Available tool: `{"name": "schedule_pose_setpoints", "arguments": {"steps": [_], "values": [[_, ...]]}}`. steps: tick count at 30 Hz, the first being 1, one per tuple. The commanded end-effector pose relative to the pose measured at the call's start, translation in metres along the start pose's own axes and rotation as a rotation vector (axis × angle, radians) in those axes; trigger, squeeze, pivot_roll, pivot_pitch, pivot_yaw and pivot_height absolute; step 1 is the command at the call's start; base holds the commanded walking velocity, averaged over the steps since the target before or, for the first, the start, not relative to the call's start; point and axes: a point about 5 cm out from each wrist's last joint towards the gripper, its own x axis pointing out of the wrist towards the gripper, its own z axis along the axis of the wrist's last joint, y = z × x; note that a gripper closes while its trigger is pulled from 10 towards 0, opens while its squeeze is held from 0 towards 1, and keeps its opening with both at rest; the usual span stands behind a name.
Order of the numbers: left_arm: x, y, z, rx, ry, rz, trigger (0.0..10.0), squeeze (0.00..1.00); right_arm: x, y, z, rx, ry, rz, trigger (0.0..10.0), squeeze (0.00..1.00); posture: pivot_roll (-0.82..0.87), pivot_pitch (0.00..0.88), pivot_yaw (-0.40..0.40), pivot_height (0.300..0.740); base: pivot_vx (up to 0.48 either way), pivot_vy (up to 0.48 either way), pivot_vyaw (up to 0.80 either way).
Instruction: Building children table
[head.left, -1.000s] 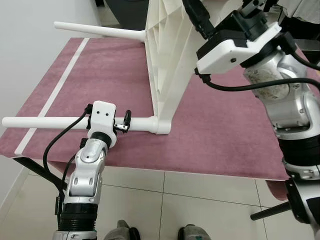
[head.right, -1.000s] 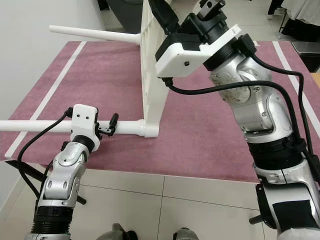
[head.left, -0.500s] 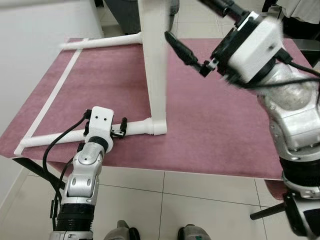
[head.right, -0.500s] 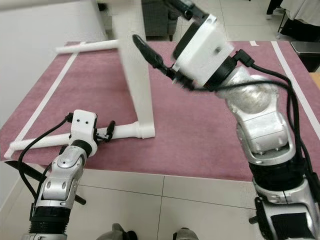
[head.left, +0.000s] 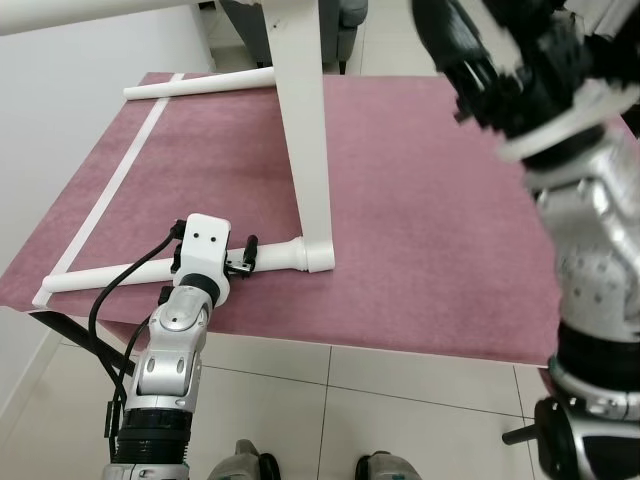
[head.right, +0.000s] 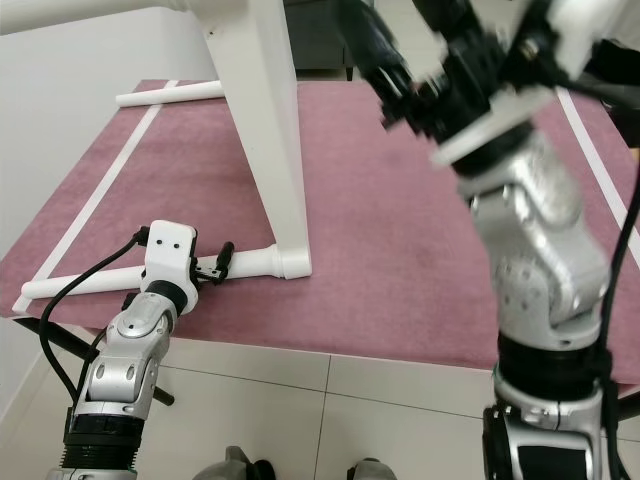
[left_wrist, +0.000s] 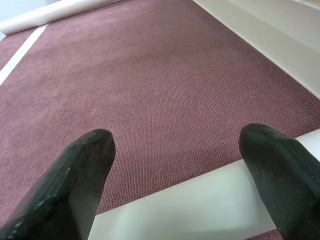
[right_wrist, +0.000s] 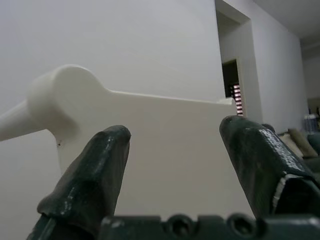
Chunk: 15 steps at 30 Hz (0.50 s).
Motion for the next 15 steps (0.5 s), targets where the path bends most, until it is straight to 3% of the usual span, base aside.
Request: {"name": "schedule_pose_setpoints", "arguments": {"steps": [1, 3, 4, 5, 6, 7, 10, 15], "values": [[-0.003, 0.002, 0.004, 0.017, -0.045, 0.048, 10.0, 0.0, -0.012, 0.001, -0.01, 0.054, 0.034, -0.077, 10.0, 0.0, -0.1, 0.113, 0.091, 0.74, 0.0, 0.0, 0.0], [-0.004, 0.0, 0.008, 0.025, -0.076, 0.031, 10.0, 0.0, -0.019, 0.001, -0.018, 0.073, 0.07, -0.127, 10.0, 0.0, -0.1, 0.113, 0.09, 0.74, 0.0, 0.0, 0.0], [-0.005, -0.004, 0.016, 0.04, -0.127, -0.003, 10.0, 0.0, -0.03, -0.005, -0.031, 0.051, 0.123, -0.247, 10.0, 0.0, -0.1, 0.113, 0.09, 0.74, 0.0, 0.0, 0.0], [-0.005, -0.004, 0.016, 0.04, -0.127, -0.003, 10.0, 0.0, -0.03, -0.005, -0.031, 0.051, 0.123, -0.247, 10.0, 0.0, -0.1, 0.113, 0.09, 0.74, 0.0, 0.0, 0.0], [-0.006, -0.008, 0.025, 0.057, -0.181, -0.038, 10.0, 0.0, -0.043, -0.012, -0.044, 0.016, 0.175, -0.366, 10.0, 0.0, -0.1, 0.113, 0.091, 0.74, 0.0, 0.0, 0.0], [-0.006, -0.008, 0.025, 0.057, -0.181, -0.038, 10.0, 0.0, -0.043, -0.012, -0.044, 0.016, 0.175, -0.366, 10.0, 0.0, -0.1, 0.113, 0.091, 0.74, 0.0, 0.0, 0.0], [-0.009, -0.015, 0.04, 0.109, -0.273, -0.117, 10.0, 0.0, -0.081, -0.028, -0.069, -0.142, 0.317, -0.616, 10.0, 0.0, -0.1, 0.114, 0.091, 0.74, 0.0, 0.0, 0.0], [-0.012, -0.012, 0.036, 0.093, -0.256, -0.133, 10.0, 0.0, -0.113, -0.034, -0.086, -0.203, 0.421, -0.738, 10.0, 0.0, -0.1, 0.112, 0.093, 0.74, 0.0, 0.0, 0.0]]}}
